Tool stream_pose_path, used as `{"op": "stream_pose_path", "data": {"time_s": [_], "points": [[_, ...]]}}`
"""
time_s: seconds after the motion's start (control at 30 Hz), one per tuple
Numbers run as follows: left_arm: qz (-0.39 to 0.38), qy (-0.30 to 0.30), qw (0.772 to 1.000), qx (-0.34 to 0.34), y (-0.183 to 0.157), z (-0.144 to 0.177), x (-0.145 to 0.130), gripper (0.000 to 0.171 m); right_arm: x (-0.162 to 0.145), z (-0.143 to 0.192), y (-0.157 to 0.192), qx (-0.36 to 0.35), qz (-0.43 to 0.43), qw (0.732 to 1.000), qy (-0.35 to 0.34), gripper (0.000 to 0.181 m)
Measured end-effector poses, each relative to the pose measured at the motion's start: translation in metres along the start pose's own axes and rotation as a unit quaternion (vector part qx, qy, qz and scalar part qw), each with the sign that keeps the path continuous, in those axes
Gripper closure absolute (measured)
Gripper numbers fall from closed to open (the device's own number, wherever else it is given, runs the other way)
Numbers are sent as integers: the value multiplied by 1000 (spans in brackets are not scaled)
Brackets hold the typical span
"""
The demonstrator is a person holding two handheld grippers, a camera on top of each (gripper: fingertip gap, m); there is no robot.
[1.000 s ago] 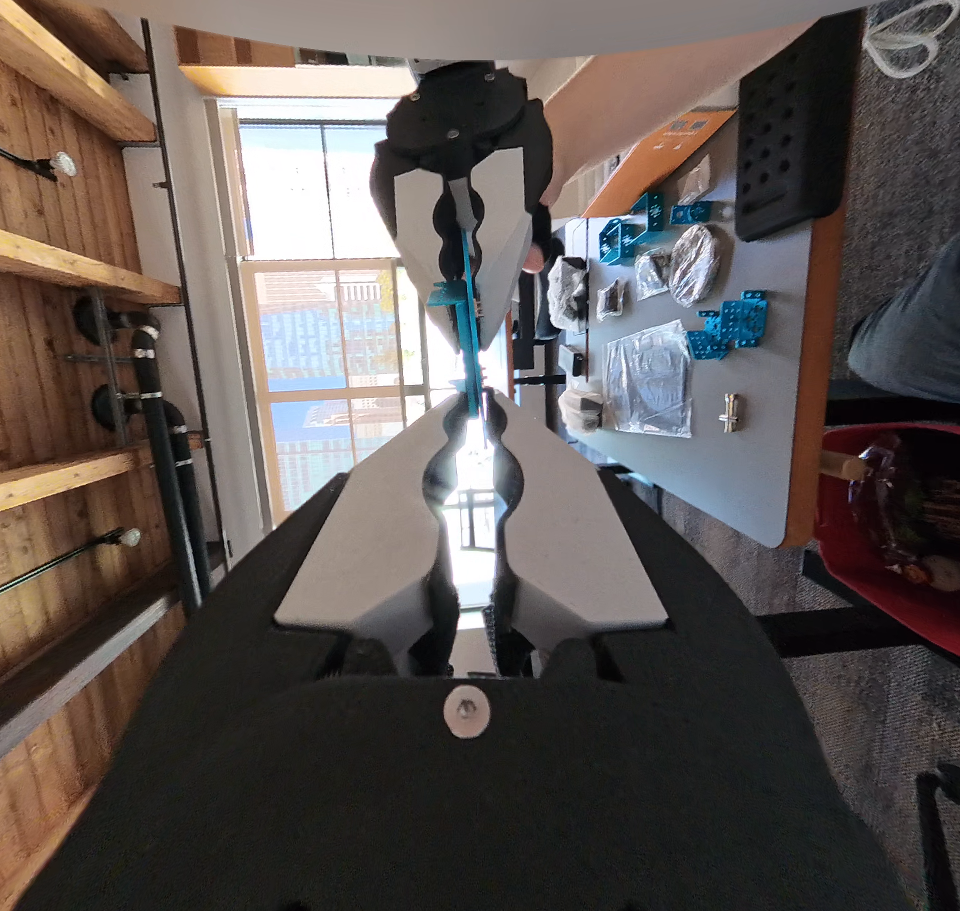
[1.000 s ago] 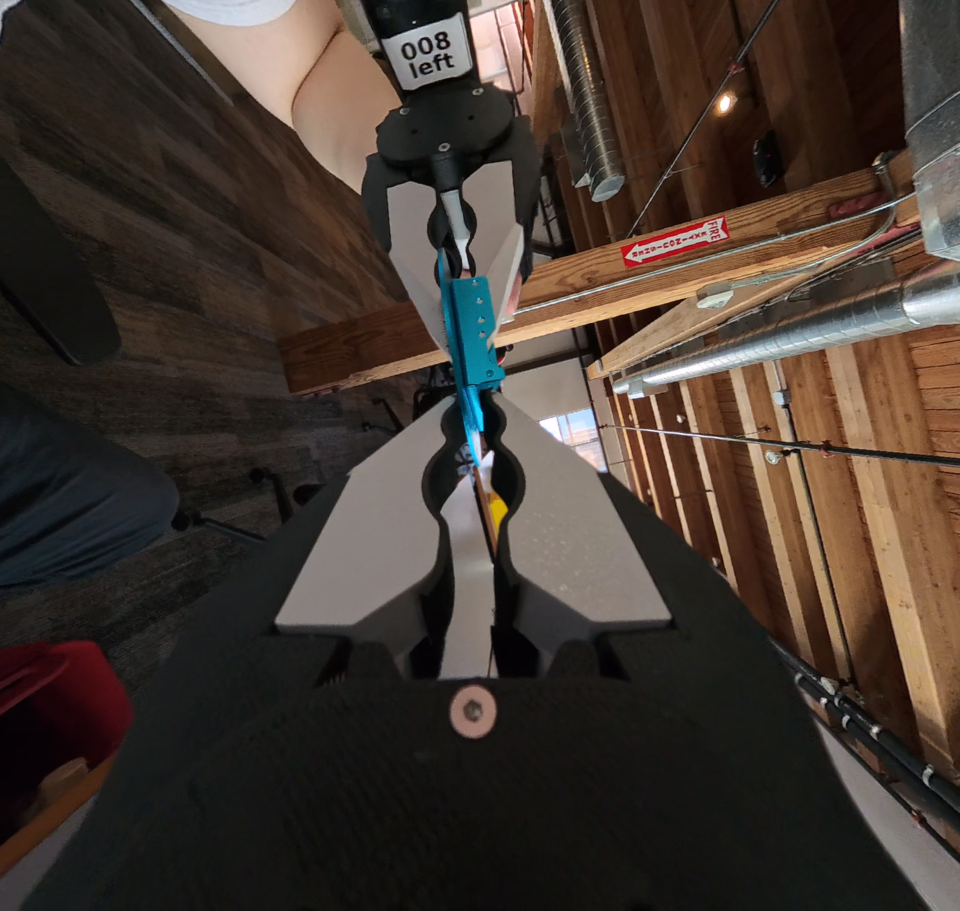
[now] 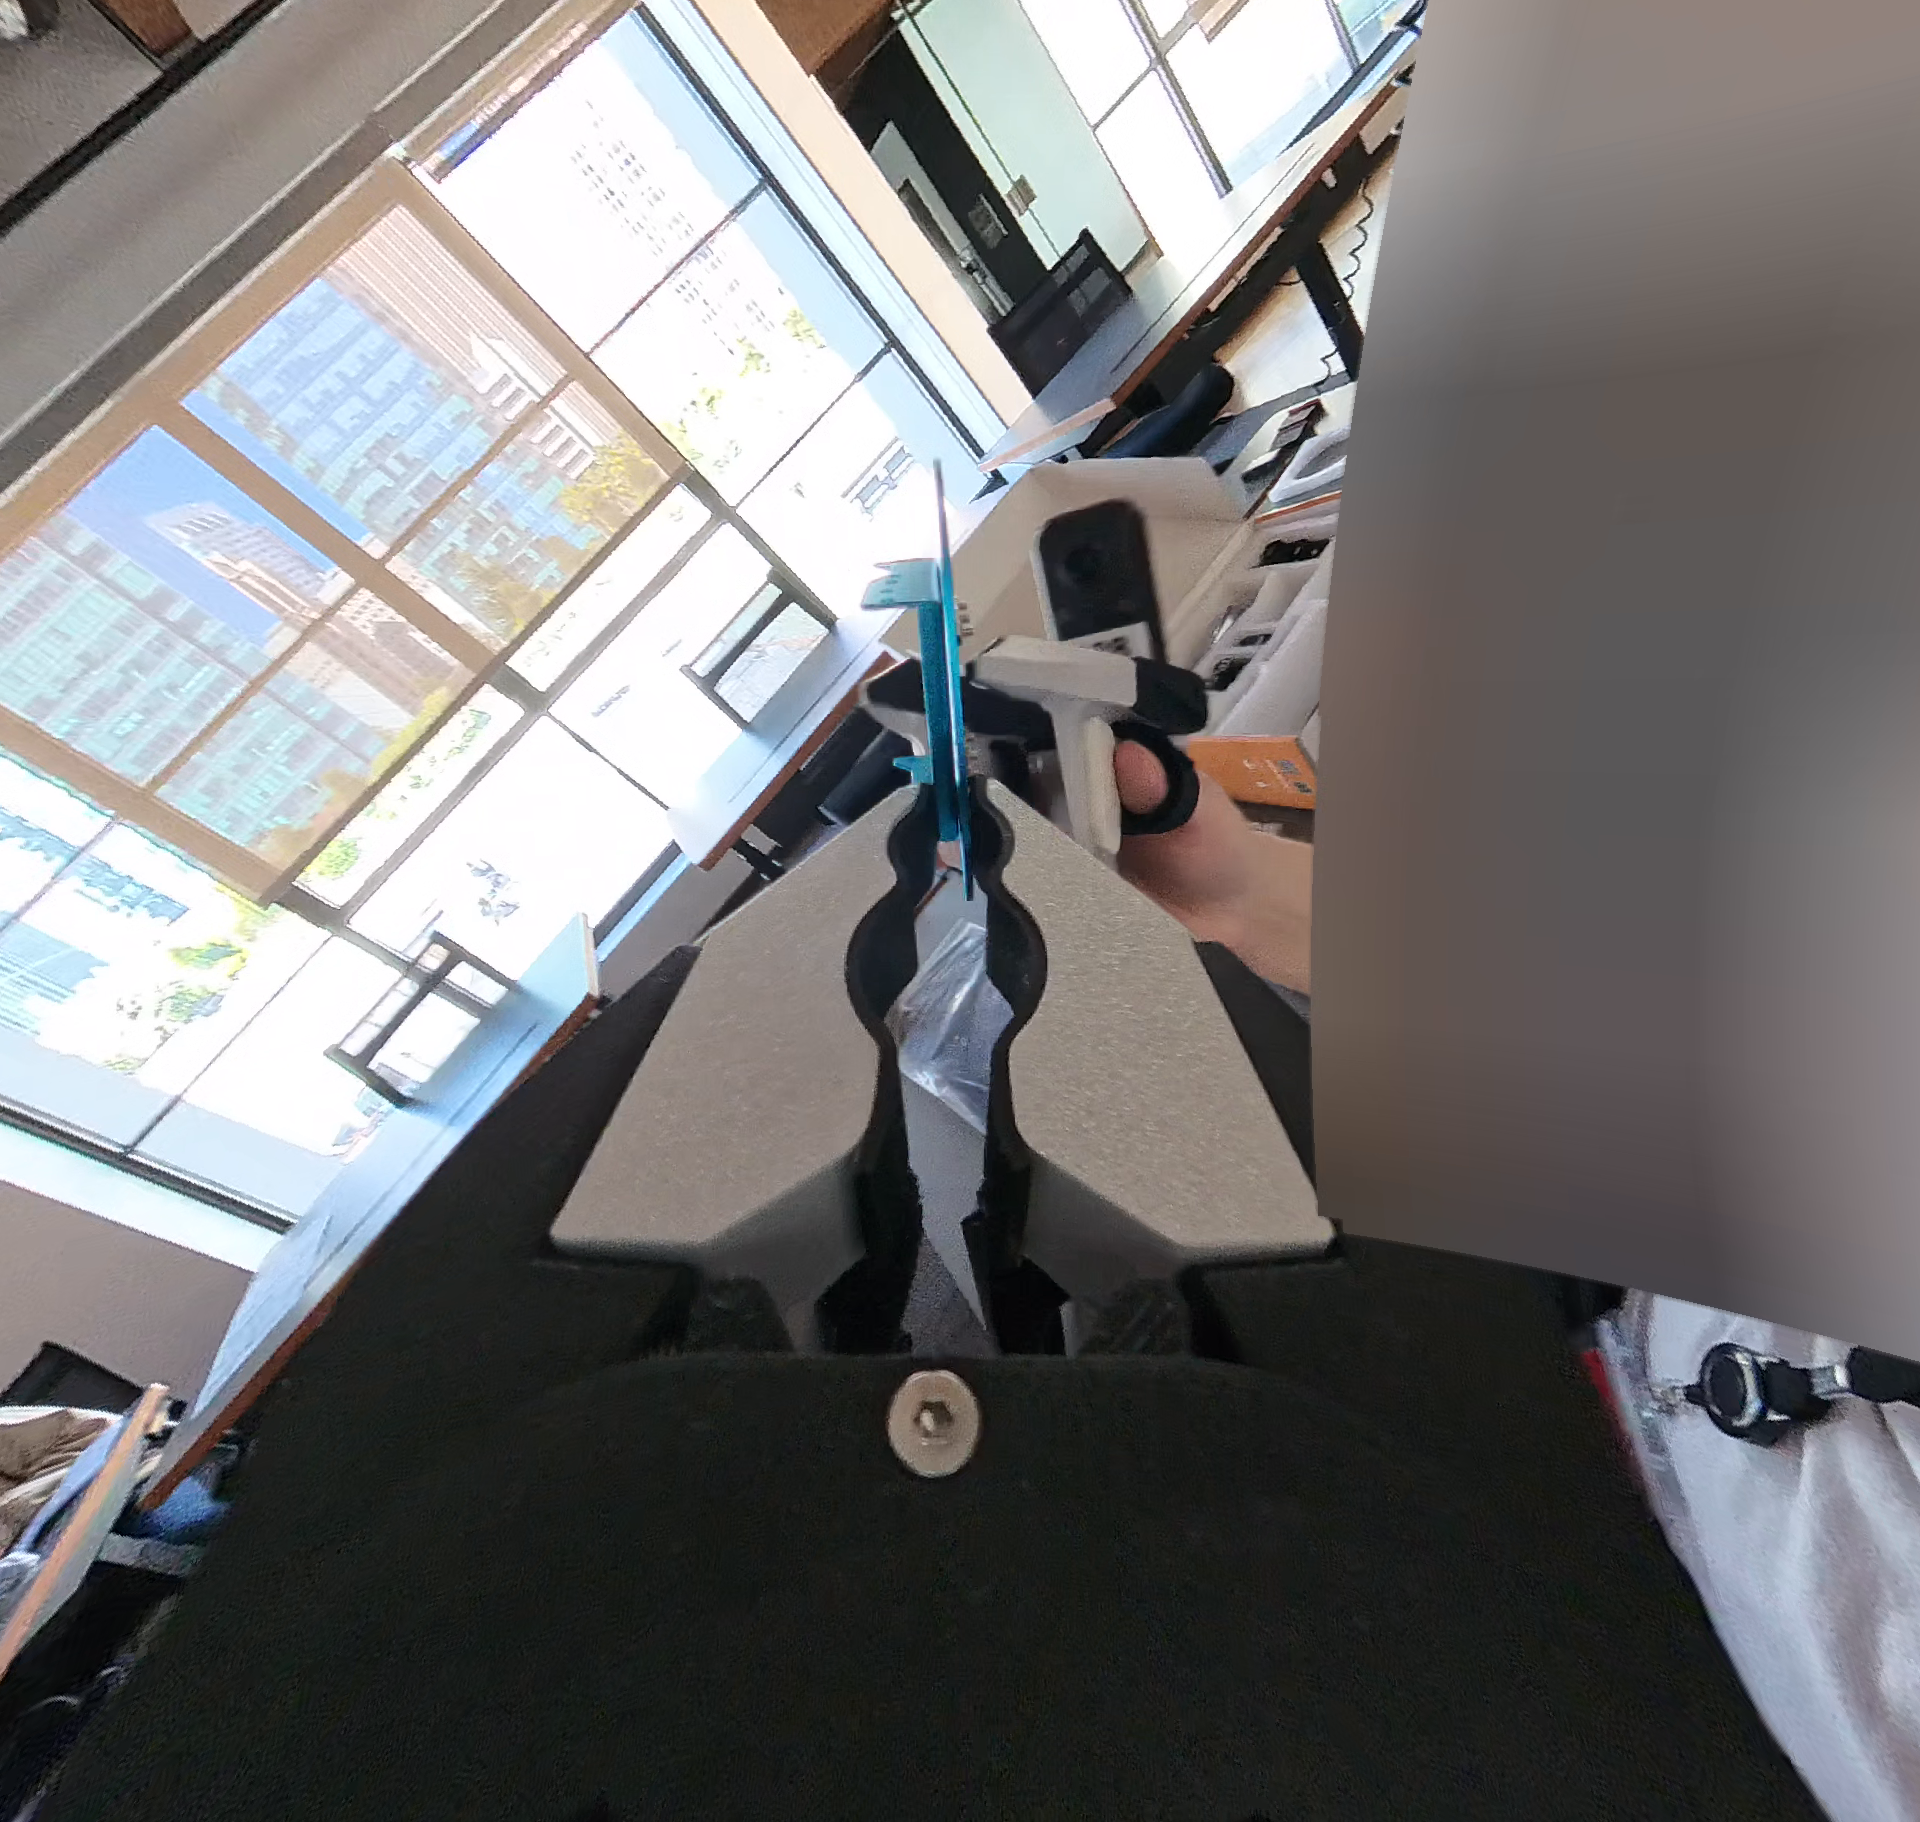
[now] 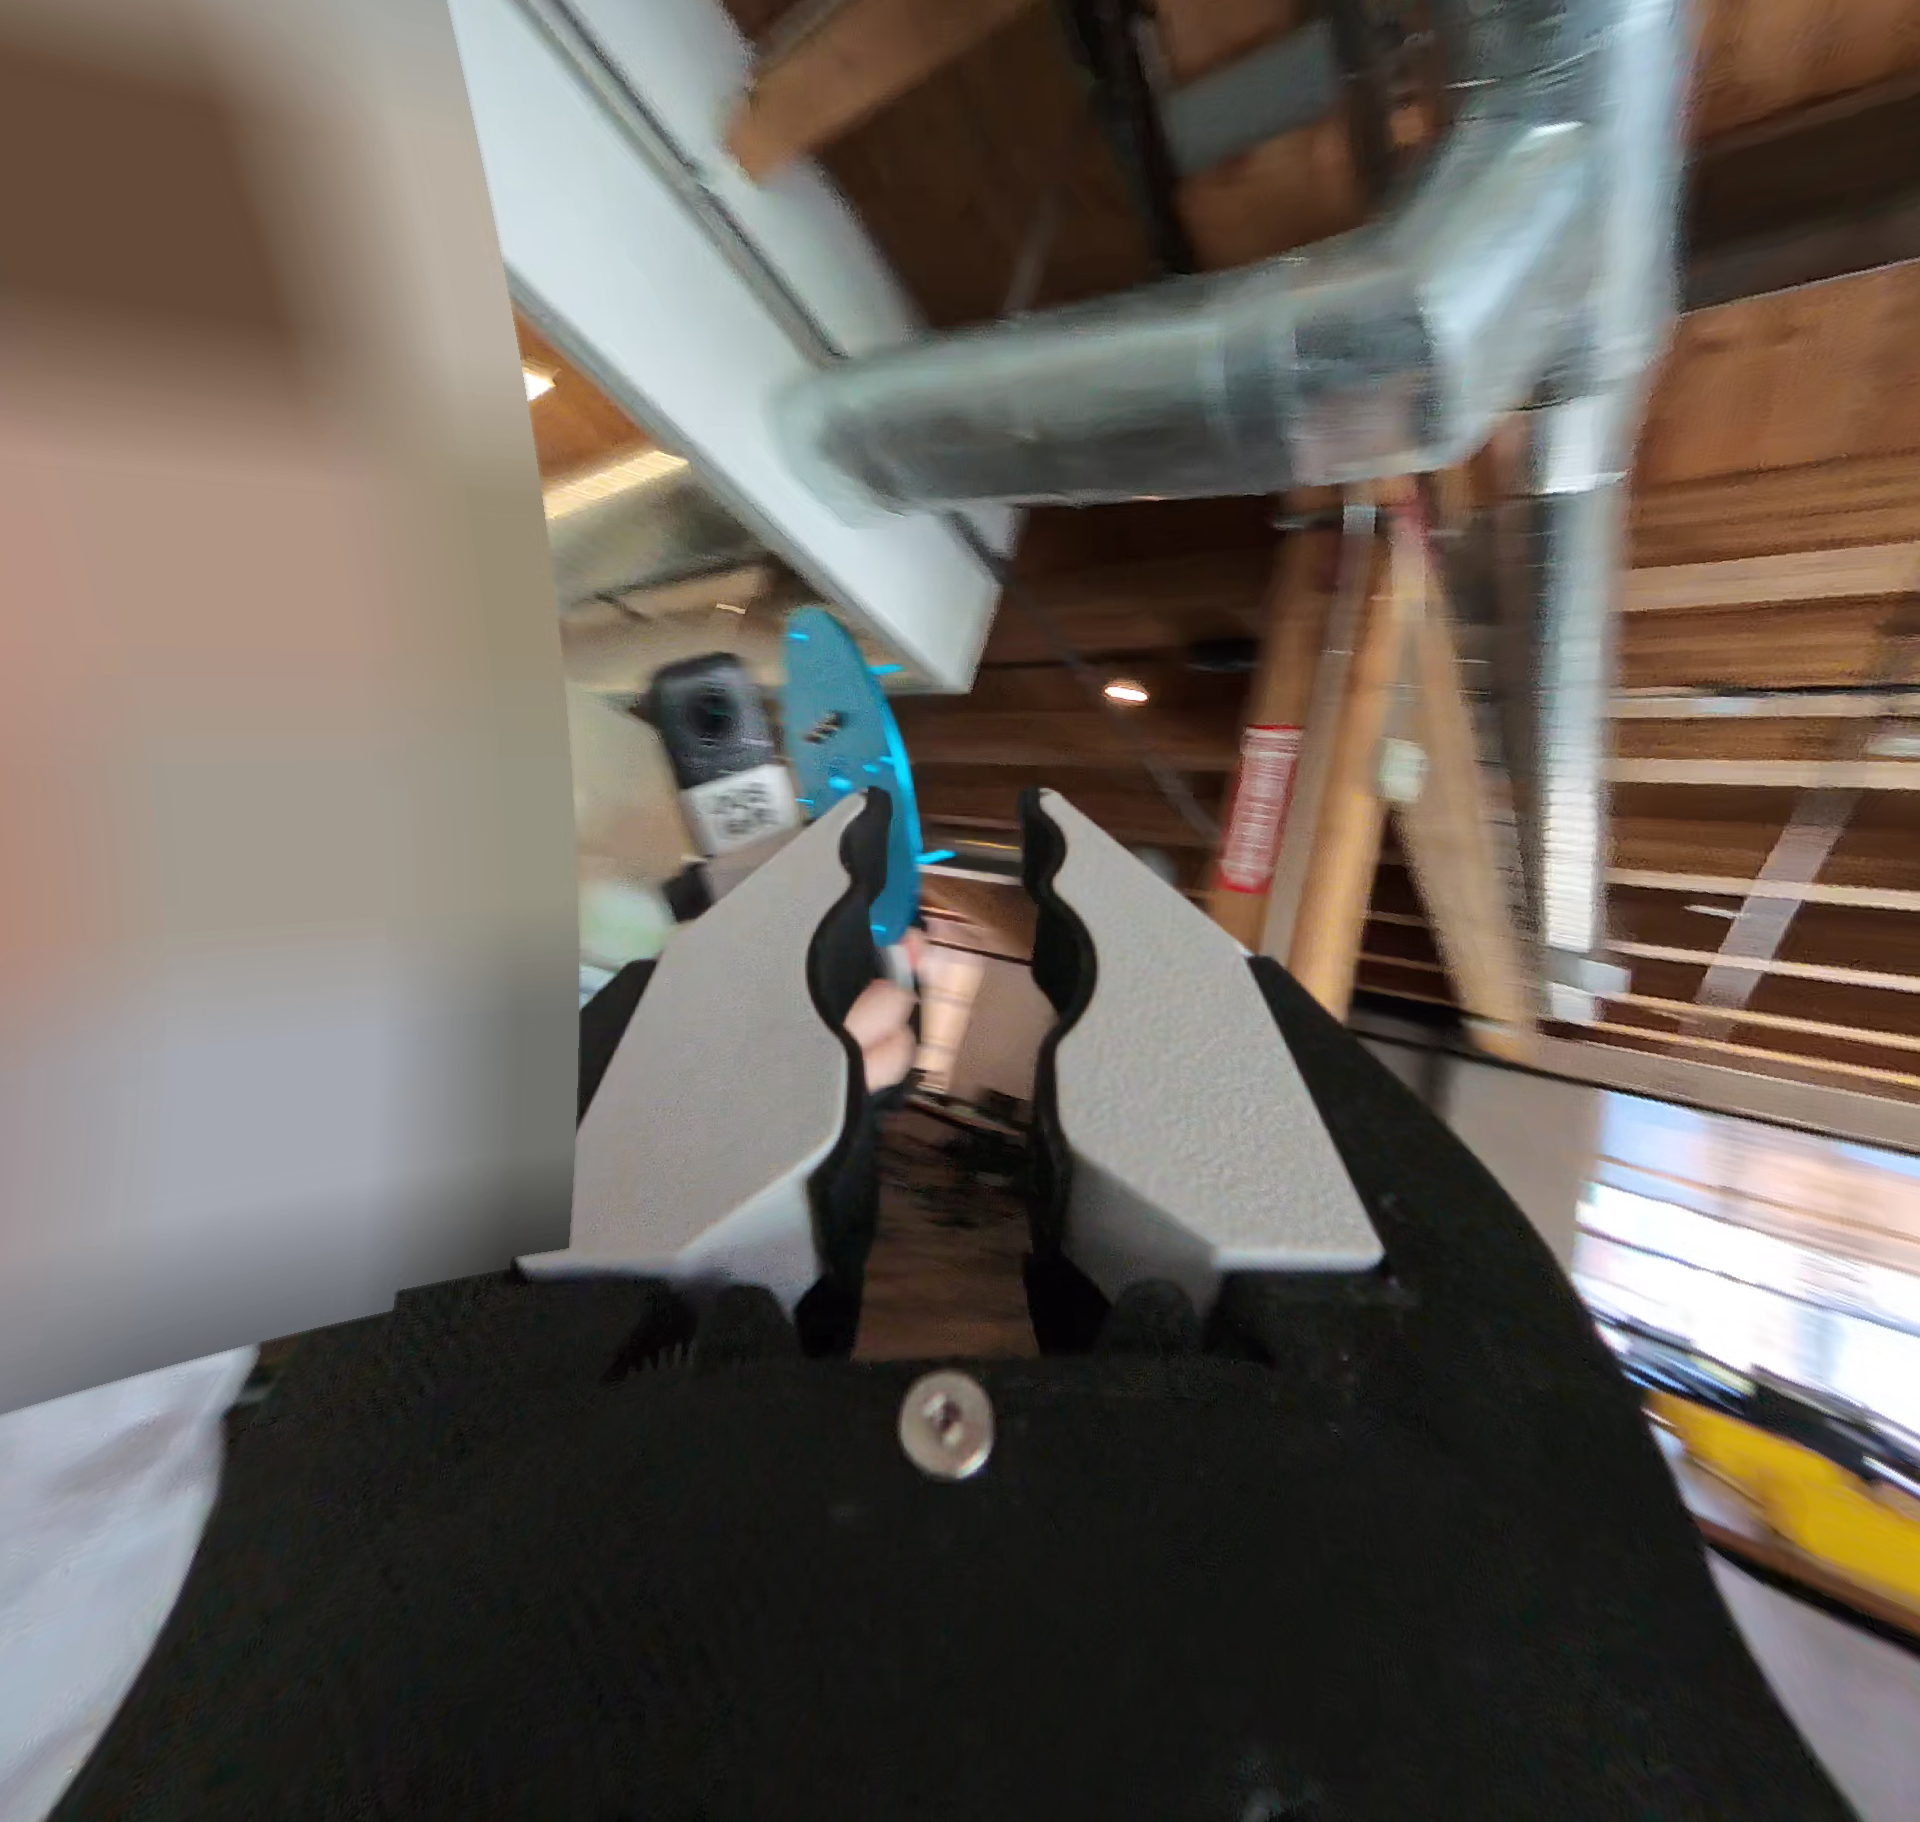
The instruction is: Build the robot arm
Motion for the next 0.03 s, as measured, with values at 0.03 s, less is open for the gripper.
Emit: {"op": "stream_pose_path", "data": {"time_s": [0.03], "points": [[7,5,1000,-6,1,-1,2,168,1,-2,-2,35,-21,999,-10,158]]}}
Point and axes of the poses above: each gripper's, where its closed fingertips meet, z back along the fingers, x out of its top, y = z × x across the jaws, the point moved 10 cm from there along z, back along the fingers, and after that the axes turned 2 degrees about z, right-handed, at the moved point
